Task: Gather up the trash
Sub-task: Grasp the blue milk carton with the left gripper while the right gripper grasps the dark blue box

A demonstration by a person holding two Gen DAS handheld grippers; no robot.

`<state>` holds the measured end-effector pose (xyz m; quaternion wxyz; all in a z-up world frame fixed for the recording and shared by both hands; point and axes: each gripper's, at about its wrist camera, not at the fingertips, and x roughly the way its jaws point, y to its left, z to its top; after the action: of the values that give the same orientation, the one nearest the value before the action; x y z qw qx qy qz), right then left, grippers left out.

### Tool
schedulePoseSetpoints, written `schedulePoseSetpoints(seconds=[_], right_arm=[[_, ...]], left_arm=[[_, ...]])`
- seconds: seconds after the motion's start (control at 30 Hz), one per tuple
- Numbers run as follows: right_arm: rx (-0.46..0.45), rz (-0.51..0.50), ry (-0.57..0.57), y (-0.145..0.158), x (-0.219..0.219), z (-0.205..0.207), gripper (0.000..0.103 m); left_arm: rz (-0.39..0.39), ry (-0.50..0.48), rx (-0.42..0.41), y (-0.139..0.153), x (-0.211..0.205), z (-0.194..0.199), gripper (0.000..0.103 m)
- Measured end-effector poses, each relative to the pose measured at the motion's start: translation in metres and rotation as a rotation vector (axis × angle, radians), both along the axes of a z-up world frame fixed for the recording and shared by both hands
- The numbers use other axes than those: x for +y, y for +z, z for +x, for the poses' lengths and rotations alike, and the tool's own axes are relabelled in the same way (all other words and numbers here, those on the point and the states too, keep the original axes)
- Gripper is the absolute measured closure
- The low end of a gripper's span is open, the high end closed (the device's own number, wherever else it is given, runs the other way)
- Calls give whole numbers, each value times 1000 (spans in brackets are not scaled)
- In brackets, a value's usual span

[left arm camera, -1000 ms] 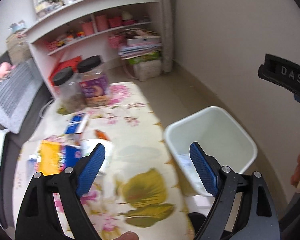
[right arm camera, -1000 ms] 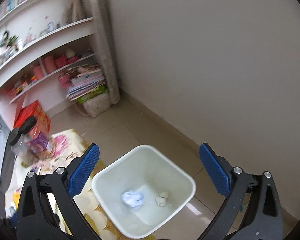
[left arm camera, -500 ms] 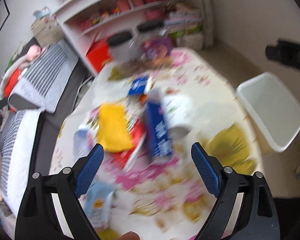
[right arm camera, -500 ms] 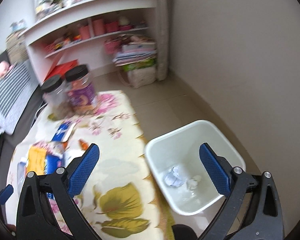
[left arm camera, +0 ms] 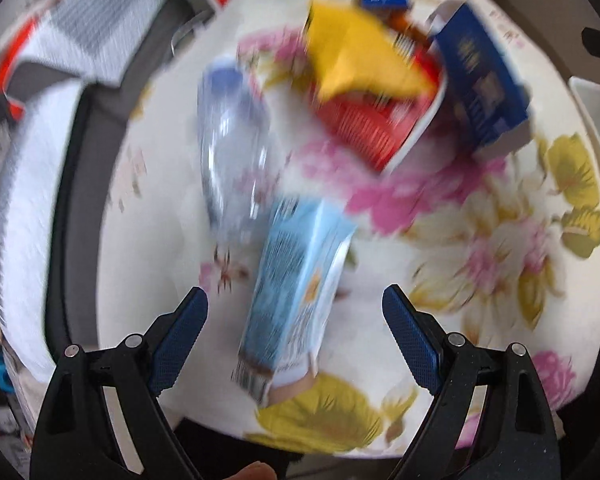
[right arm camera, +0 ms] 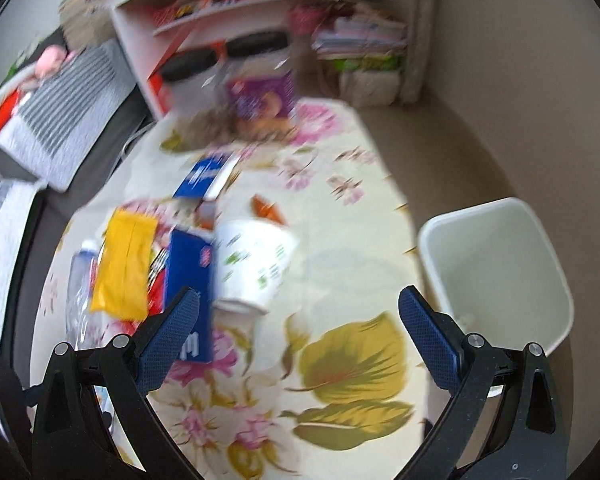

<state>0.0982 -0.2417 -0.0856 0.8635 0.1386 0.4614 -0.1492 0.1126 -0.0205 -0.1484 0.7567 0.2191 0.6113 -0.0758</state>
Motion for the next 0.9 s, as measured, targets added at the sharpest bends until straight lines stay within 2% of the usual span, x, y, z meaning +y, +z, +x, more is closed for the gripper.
schedulePoseSetpoints(seconds=[0.07, 0.2, 0.27, 0.4, 0.5, 0.57, 0.6, 0.63, 0.67, 0.73, 0.9], right_arm=[[31, 22, 34, -9, 10, 10, 7], [95, 99, 87, -29, 27, 29, 7], [122, 139, 97, -38, 32, 35, 7], [159, 231, 112, -52, 38, 46, 12], [173, 274, 115, -59, 41, 52, 22], [188, 314, 119, -65, 42, 58, 42], [196, 326, 120, -67, 43, 60, 48], [206, 337, 120, -71, 44, 63, 63], [212, 343, 121, -73, 45, 65, 68], [203, 338, 123, -72, 49, 67, 69], [133, 302, 150, -54, 54, 64, 73]], left_arm=[[-10, 20, 68, -11, 12, 1, 17], [-39, 23, 122, -22, 19, 2, 17], [-55, 12, 147, -26, 18, 1, 21], [-55, -7, 156, -29, 13, -3, 35], [-60, -15, 171, -30, 13, -6, 44], [-59, -18, 181, -33, 14, -7, 50], [-61, -21, 187, -35, 14, -7, 58], [-65, -23, 191, -36, 16, -7, 66], [-78, -27, 198, -36, 18, -8, 68], [-104, -30, 193, -34, 24, -13, 70], [-201, -23, 132, -5, 29, -18, 70]])
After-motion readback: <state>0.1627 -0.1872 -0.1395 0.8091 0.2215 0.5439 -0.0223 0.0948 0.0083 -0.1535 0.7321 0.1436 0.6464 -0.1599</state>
